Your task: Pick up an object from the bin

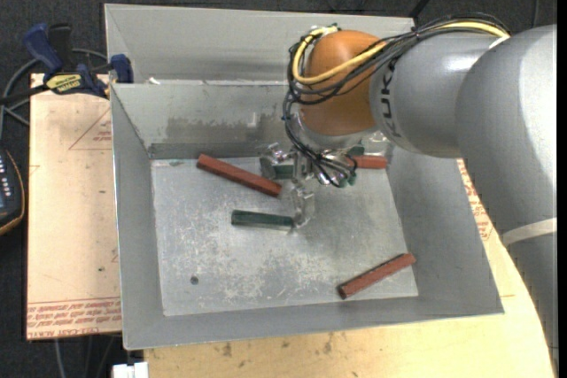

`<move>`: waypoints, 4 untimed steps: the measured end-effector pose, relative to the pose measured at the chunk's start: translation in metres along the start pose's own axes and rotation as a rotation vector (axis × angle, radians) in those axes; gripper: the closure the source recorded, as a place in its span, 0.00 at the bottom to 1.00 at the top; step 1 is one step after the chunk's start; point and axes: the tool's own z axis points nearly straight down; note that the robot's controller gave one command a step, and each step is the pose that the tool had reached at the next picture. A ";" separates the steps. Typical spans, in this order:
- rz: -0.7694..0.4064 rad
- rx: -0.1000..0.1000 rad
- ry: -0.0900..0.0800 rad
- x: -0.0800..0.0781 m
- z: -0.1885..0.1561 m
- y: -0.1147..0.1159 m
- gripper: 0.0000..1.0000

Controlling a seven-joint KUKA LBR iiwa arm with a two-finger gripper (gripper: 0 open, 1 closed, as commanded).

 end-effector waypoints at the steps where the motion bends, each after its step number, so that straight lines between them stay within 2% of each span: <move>1: 0.065 0.001 -0.007 -0.023 -0.078 0.031 0.00; 2: 0.259 0.001 0.007 -0.023 0.001 0.013 0.00; 3: 0.258 0.002 0.002 -0.024 0.000 0.013 1.00; 4: -0.038 0.004 -0.004 -0.001 -0.135 -0.007 1.00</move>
Offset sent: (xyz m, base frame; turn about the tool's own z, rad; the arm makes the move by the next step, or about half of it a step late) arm 0.0055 0.0329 0.0725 0.0692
